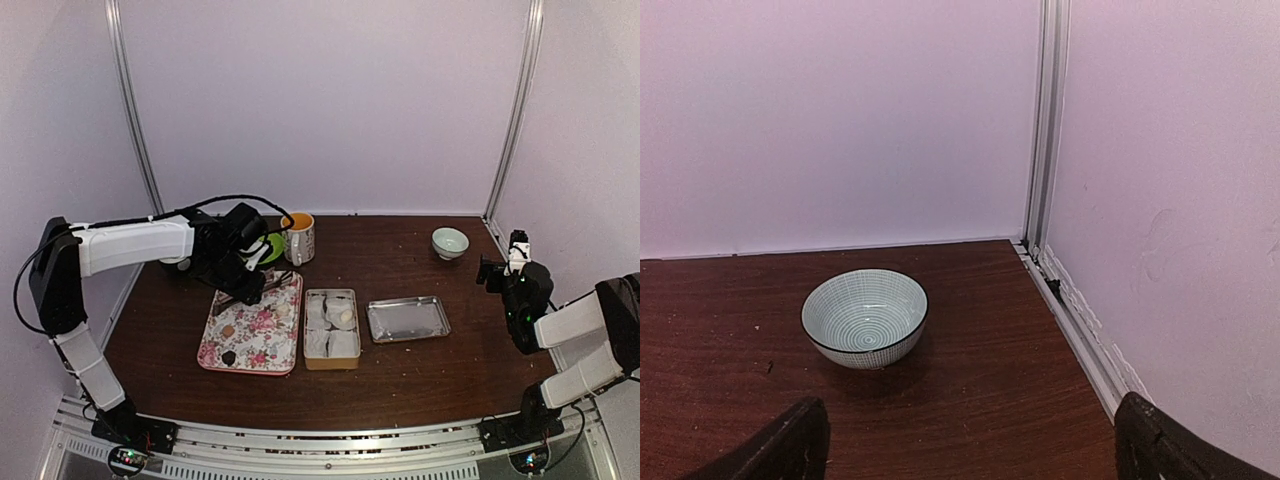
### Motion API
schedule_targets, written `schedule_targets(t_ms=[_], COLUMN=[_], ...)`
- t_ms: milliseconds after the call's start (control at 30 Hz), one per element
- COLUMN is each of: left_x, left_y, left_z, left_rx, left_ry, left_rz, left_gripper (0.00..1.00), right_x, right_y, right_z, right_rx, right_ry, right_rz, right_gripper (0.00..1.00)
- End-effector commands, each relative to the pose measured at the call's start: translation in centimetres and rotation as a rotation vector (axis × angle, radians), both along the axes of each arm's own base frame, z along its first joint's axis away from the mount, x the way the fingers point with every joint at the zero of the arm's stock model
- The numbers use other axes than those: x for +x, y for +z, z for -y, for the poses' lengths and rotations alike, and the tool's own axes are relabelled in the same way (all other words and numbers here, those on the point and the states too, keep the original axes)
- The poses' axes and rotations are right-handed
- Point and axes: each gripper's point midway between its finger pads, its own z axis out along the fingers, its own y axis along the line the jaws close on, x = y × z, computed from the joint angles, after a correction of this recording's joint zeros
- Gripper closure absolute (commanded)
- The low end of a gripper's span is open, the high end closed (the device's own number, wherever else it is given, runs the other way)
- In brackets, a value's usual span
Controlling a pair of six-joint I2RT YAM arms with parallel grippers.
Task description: Pack the chocolate
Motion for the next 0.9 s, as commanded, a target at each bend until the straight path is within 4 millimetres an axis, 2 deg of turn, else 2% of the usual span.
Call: schedule_targets(t_ms=[0, 367, 867], left_x=[1.4, 2.9, 3.4], left_y=[0.7, -0.5, -0.8], left_z=[1.0, 1.0, 1.8], left_rx=[-0.024, 0.039, 0.035], left_ry=[-0.041, -0.066, -0.083], left_rz=[0.029, 0.042, 0.035], left_gripper=[0.54, 0.55, 0.63], right_x=[0.3, 0.3, 0.3], right_y=[1.1, 1.2, 1.1], right_z=[0.4, 0.4, 0.4], right_rx=[0.009, 0.010, 0.009], right_ry=[-0.019, -0.019, -0.019], right_rz=[0.038, 0.039, 0.038], right_gripper=[0.00, 0.00, 0.00])
